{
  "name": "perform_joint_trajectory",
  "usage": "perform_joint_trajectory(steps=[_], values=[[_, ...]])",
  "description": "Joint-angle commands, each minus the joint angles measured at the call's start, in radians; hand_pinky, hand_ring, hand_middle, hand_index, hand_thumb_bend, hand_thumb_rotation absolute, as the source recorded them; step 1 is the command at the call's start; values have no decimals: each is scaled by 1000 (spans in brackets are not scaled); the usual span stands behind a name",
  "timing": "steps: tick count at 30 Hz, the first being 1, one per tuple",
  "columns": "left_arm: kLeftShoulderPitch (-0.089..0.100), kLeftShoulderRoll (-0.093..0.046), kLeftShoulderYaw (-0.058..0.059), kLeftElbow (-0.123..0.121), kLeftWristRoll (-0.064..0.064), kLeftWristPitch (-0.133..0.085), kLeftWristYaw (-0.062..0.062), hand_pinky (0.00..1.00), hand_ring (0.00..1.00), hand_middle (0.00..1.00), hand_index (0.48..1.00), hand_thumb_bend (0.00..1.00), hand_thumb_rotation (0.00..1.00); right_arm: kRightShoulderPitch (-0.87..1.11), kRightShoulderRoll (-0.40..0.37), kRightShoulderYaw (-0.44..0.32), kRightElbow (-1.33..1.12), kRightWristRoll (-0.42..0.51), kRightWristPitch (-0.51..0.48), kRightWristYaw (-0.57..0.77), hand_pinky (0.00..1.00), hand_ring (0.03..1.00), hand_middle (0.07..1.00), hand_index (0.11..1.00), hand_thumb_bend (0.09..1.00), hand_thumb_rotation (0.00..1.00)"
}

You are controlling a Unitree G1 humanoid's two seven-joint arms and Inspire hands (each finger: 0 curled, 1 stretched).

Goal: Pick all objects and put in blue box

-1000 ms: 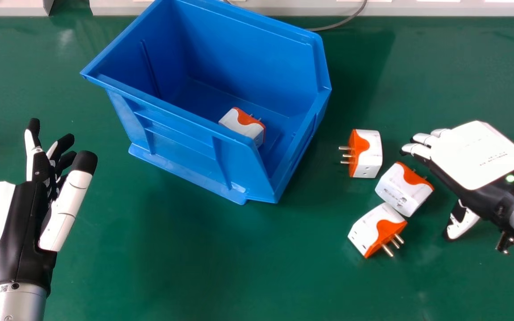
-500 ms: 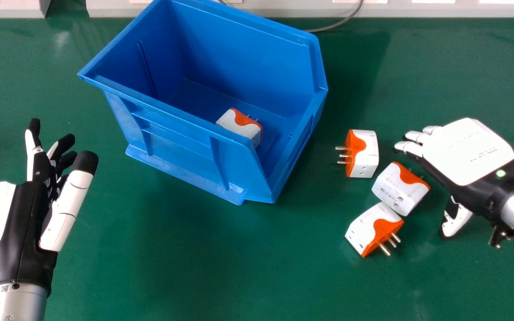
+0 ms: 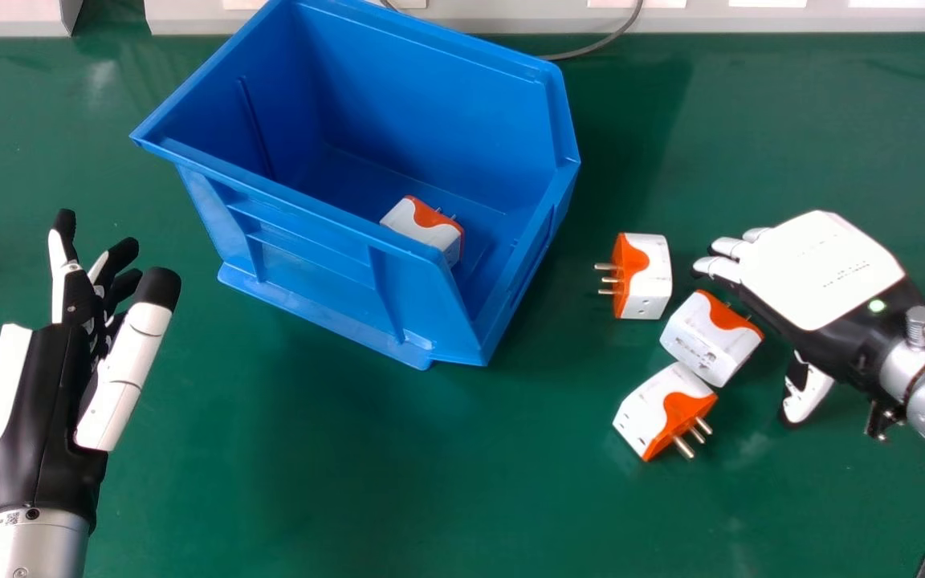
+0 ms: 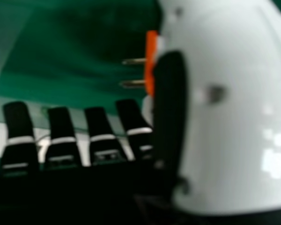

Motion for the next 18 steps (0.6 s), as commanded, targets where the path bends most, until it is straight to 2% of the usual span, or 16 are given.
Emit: perform_joint_trajectory(steps=[1,6,10,18], values=[[6,-1,-3,-36,9,7,11,878,918,943,923,800,924,-41,14,6,-25,14,-13,22,711,834,859,819,725,205],[8,-2,-6,-37,8,10,14,878,918,943,923,799,924,-63,22,12,-12,16,-27,42,700,821,849,809,722,192],[14,-6,-10,-53,8,18,18,879,918,943,924,798,925,-84,37,20,-4,17,-31,60,693,811,838,798,724,181],[22,-10,-14,-67,6,26,21,879,918,943,924,796,926,-103,58,21,16,34,-49,72,681,793,817,771,742,129]])
